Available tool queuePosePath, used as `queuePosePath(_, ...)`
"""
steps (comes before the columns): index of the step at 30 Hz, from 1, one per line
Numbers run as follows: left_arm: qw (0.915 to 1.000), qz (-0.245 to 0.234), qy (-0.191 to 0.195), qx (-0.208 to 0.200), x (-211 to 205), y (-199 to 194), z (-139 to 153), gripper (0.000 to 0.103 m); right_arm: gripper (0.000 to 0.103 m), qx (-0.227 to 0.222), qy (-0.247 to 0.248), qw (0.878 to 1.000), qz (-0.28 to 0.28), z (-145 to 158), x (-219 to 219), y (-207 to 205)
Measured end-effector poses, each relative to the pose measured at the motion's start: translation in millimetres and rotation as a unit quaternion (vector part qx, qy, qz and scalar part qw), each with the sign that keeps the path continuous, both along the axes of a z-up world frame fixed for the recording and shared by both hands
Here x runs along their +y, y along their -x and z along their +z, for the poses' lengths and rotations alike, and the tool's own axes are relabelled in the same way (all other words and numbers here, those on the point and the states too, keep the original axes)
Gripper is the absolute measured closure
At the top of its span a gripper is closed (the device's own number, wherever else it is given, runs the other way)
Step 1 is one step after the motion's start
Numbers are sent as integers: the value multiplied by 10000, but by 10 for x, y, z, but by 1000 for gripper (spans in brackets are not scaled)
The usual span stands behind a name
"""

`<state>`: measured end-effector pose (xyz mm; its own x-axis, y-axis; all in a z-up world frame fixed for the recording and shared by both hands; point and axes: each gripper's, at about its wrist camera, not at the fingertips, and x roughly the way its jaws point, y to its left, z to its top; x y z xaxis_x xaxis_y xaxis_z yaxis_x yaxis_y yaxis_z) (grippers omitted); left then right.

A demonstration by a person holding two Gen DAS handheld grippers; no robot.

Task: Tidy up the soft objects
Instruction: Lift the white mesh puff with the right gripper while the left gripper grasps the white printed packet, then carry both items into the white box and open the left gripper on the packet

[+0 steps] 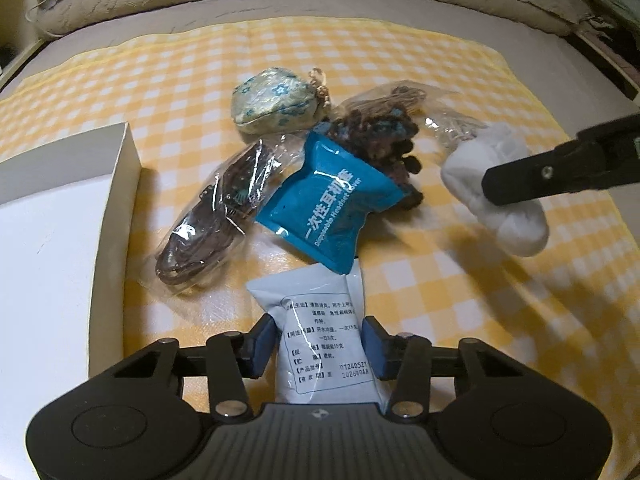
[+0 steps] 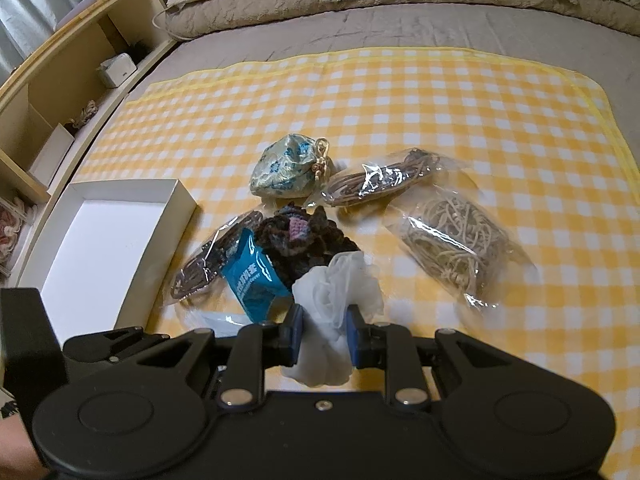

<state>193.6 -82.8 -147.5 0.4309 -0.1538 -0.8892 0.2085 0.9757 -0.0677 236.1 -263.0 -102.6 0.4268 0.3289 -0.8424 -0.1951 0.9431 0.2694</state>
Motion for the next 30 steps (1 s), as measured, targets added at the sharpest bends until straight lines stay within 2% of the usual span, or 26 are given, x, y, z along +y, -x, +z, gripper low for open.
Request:
queuePosePath(11, 9991, -143, 403, -5, 119, 224, 271, 59, 80, -77, 138, 9999, -32, 92, 6, 146)
queuePosePath(17, 9968, -135, 550, -560, 246, 290, 584, 59, 80, -220, 172, 9995, -160, 193, -12, 272)
queuePosePath(24, 9914, 41, 687, -1111, 520, 272, 914, 59, 80, -586, 45, 9976, -355, 363, 72, 359)
queuePosePath(30, 9877, 260, 576, -1430, 829, 213, 1077, 59, 80, -856, 49, 9955, -403, 446, 307, 314)
